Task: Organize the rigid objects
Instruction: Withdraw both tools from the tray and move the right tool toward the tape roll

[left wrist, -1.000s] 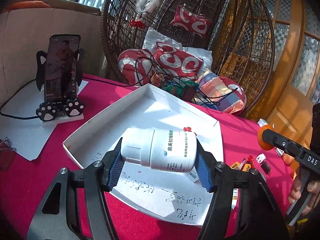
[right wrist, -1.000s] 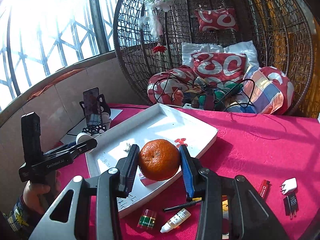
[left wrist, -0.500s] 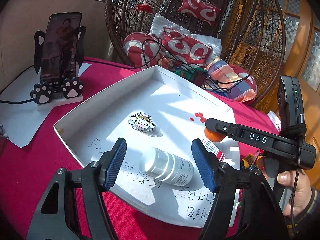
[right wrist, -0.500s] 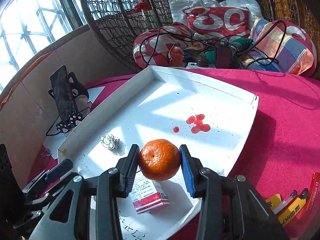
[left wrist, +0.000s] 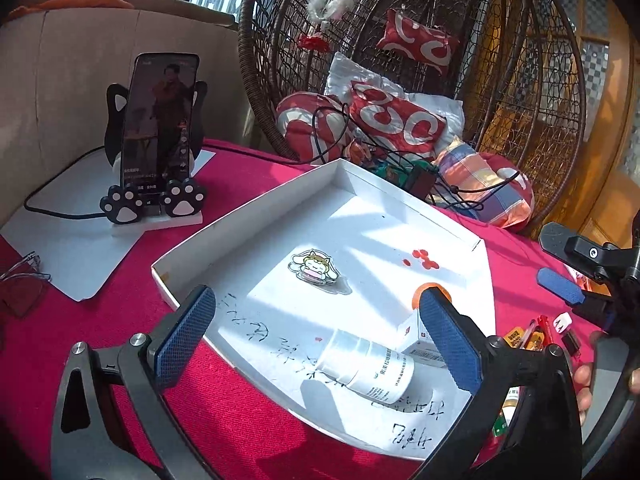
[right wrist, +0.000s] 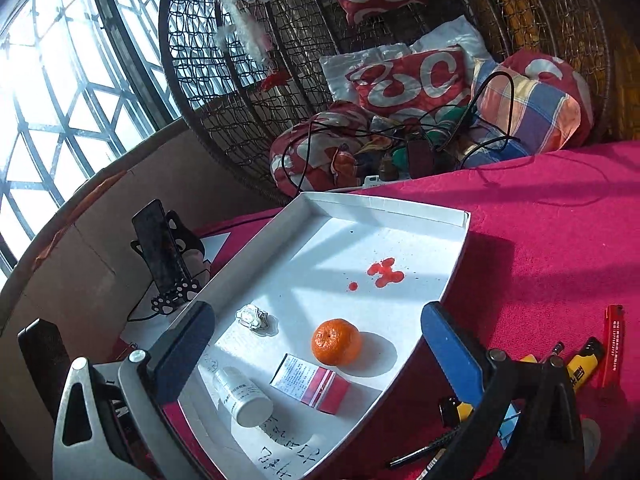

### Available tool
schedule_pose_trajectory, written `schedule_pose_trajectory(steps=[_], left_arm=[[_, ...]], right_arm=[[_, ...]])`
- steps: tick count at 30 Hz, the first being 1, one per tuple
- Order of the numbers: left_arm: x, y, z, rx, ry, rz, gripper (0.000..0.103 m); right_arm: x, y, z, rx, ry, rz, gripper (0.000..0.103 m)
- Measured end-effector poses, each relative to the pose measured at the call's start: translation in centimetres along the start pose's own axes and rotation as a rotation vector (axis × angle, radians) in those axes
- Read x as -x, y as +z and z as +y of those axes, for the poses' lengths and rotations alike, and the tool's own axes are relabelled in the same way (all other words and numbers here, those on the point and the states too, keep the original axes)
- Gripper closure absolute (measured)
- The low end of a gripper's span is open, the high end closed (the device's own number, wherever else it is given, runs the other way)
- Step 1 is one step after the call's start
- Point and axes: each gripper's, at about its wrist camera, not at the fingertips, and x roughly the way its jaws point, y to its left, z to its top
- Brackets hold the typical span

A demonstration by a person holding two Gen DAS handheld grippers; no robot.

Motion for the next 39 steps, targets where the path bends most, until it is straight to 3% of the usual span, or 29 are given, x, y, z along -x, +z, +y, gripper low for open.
schedule_pose_trajectory(steps=[8, 12, 15, 27, 36, 39], left_arm=[[0.8, 0.2, -0.8, -0.021, -0.02, -0.024, 0.0], [1.0, 0.1, -0.9, -0.018, -0.028, -0.028, 0.0], [1.2, 0.2, -1.0, -0.021, -0.032, -0.033, 0.0], [2.1, 0.2, -2.4, -0.068, -0.081, -0.034, 0.0], [1.8, -1.0, -6.3, -0.219, -0.252, 0.021, 0.0], [2.0, -1.8, -8.4, -0.295, -0.348, 0.067, 0.0]], right_arm=[[6.1, 0.0, 0.5, 0.044, 0.006, -0.165, 0.0], [9.6, -1.1, 0.4, 0.03, 0.001, -0.314, 0.0], [11.1, -1.5, 0.0, -0.001, 0.031, -0.373, 0.0], [11.0, -3.7, -3.5, -0.072, -0.036, -0.222, 0.0], [14.8, -5.8, -9.7, -0.241, -0.203, -0.335, 0.0], [15.6, -6.5, -10.6, -0.253, -0.229, -0.36, 0.0]])
